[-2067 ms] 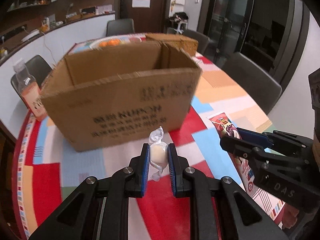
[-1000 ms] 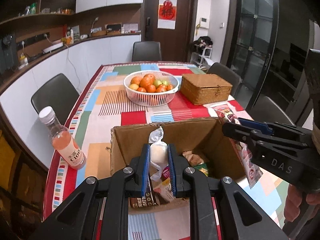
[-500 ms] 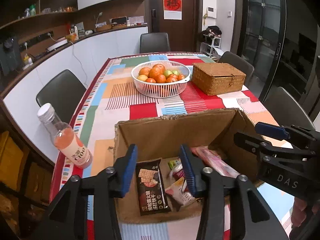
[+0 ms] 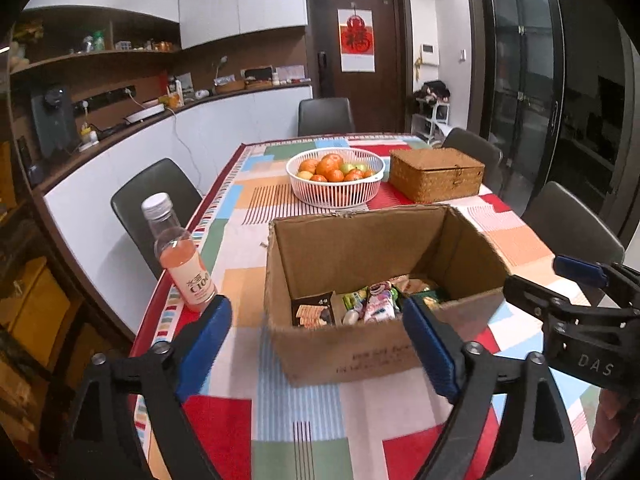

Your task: Organize snacks

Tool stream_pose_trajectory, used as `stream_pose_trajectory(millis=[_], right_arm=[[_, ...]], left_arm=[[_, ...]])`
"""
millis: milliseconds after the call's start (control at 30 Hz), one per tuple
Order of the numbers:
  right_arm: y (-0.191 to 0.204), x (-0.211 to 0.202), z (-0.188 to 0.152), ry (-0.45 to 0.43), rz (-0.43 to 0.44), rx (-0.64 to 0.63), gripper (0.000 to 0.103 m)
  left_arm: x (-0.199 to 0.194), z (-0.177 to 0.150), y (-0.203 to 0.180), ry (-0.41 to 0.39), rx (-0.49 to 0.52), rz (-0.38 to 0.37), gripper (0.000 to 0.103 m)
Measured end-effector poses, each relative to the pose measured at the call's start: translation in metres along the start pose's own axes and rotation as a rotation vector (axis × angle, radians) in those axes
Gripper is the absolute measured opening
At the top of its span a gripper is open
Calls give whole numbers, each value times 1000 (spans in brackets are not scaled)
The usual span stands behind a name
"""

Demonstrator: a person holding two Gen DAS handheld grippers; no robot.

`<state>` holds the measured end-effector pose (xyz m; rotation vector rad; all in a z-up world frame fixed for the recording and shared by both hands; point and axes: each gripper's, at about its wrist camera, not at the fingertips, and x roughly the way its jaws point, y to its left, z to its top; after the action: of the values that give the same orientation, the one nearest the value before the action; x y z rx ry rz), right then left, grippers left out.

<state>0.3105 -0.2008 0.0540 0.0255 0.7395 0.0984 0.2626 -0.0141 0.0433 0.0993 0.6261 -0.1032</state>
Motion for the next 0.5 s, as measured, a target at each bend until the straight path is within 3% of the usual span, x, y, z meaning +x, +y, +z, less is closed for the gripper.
stream_pose_trajectory(millis=[200, 500], right_arm=[[5, -47, -29, -96, -50, -28, 83], [15, -97, -62, -189, -107, -69, 87]], left_arm=[[-43, -19, -2, -71, -4, 31, 99], [-91, -47, -1, -133, -1, 67, 103]])
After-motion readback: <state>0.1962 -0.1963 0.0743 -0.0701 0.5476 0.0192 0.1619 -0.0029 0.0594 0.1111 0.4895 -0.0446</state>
